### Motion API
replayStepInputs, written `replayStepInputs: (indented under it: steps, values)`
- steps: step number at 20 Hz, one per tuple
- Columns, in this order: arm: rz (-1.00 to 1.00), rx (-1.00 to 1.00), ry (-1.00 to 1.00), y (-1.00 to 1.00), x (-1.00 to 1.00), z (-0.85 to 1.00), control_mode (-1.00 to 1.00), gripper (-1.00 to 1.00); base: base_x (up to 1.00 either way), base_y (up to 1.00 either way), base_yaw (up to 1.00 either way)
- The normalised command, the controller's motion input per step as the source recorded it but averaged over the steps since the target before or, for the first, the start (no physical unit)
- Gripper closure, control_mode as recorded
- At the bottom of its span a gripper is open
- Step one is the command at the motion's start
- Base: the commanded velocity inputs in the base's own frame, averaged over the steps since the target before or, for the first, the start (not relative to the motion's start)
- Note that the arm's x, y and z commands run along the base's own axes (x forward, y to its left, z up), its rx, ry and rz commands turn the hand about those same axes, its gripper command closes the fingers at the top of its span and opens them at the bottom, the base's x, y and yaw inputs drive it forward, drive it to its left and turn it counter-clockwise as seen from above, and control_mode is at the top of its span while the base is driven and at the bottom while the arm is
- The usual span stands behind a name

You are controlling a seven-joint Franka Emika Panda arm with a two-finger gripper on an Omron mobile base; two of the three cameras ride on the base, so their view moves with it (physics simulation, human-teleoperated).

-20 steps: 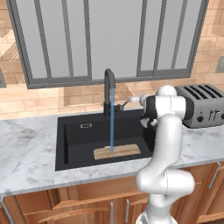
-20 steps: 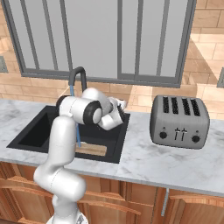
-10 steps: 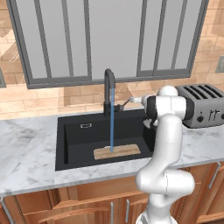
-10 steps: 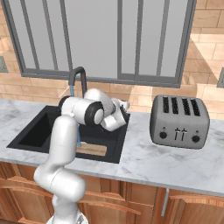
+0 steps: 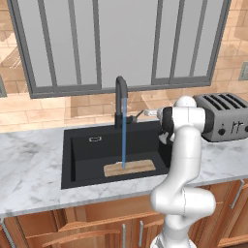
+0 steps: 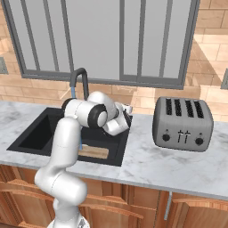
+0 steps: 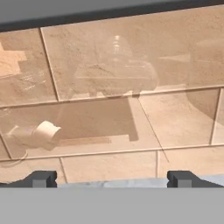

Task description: Turn on the sink faucet with hot water and rinse the cutting board for ten seconds, then turn off the faucet. Push the cutting board to reach the water if necessary.

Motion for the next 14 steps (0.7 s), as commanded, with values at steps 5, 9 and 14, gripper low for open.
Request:
replayStepInputs:
  steps: [5,9,14]
  values:
    - [0.00,0.00,-0.04,0.05,0.00,0.00,-1.00,-1.00,0.00,0.00,0.00]
    - [0.00,0.00,-0.06,0.09,0.01,0.00,-1.00,-1.00,0.00,0.00,0.00]
    - [0.04,0.00,-0.03,0.06,0.02,0.00,-1.00,-1.00,0.00,0.00,0.00]
